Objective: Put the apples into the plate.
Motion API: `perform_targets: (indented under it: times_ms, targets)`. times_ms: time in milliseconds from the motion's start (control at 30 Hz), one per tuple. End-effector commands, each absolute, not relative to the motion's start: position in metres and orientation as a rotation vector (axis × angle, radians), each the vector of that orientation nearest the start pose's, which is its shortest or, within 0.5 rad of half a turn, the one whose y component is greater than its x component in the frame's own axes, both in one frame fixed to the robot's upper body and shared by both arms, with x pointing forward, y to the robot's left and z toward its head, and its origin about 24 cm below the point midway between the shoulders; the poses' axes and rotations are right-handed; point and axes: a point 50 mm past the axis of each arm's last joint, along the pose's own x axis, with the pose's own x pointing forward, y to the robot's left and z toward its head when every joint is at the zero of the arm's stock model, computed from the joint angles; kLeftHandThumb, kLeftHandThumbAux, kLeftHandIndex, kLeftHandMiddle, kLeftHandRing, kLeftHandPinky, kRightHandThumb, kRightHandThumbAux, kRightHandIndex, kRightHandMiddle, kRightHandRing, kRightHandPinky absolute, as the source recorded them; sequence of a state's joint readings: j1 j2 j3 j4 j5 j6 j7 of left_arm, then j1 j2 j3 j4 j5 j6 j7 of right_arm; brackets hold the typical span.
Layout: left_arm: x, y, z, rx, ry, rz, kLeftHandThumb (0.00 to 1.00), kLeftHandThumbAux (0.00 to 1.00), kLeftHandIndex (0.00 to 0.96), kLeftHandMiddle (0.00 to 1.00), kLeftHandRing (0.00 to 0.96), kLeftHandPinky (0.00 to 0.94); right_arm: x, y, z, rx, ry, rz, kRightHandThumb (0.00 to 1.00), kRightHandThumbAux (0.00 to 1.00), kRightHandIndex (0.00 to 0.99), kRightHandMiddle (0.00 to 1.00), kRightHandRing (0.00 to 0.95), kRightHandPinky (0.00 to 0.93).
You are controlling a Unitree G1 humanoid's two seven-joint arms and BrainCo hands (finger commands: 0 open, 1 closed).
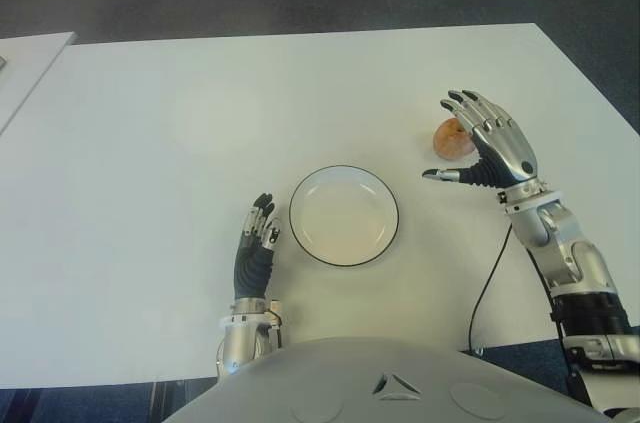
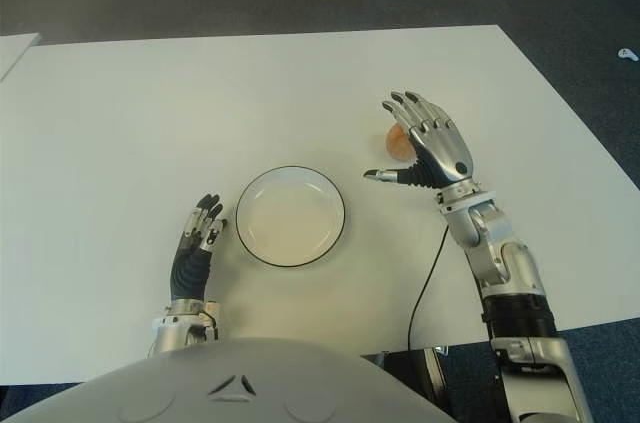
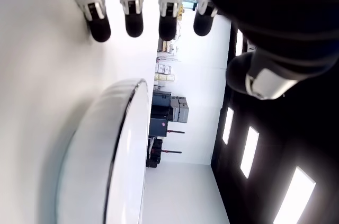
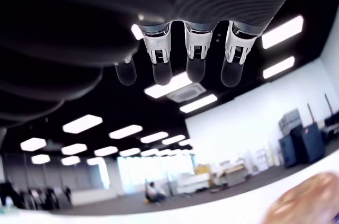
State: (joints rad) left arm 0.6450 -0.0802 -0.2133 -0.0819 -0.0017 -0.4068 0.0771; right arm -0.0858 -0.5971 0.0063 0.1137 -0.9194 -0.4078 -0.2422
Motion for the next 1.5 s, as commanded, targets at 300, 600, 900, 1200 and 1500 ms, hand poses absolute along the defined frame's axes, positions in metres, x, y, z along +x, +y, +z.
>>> perform_targets:
  times_ms: [300, 600, 900, 1200, 1500]
  targets:
    - [0.113, 0.122, -0.015, -0.156, 0.146, 0.138, 0.101, 0.451, 0.082, 0.068, 0.062, 0.1, 0.294, -0.237, 0.077, -1.547, -0.346, 0.125, 0.417, 0.292, 0.0, 0.0, 0.0, 0.0]
    - [0.113, 0.124, -0.016, -0.17, 0.139, 0.141, 0.114, 0.467, 0.084, 0.072, 0.072, 0.104, 0.311, -0.249, 0.068, -1.578, -0.277, 0.128, 0.359, 0.248, 0.0, 0.0, 0.0, 0.0]
    - [0.111, 0.127, -0.016, -0.145, 0.133, 0.148, 0.107, 0.472, 0.083, 0.065, 0.064, 0.09, 0.33, -0.275, 0.056, -1.662, -0.121, 0.09, 0.314, 0.227, 0.0, 0.0, 0.0, 0.0]
    - [0.11, 0.128, -0.016, -0.137, 0.125, 0.15, 0.101, 0.463, 0.078, 0.064, 0.058, 0.086, 0.333, -0.279, 0.053, -1.688, -0.083, 0.093, 0.286, 0.233, 0.0, 0.0, 0.0, 0.0]
    - [0.109, 0.13, -0.016, -0.125, 0.127, 0.147, 0.096, 0.451, 0.079, 0.071, 0.064, 0.092, 0.336, -0.281, 0.051, -1.693, -0.042, 0.089, 0.263, 0.241, 0.0, 0.0, 0.0, 0.0]
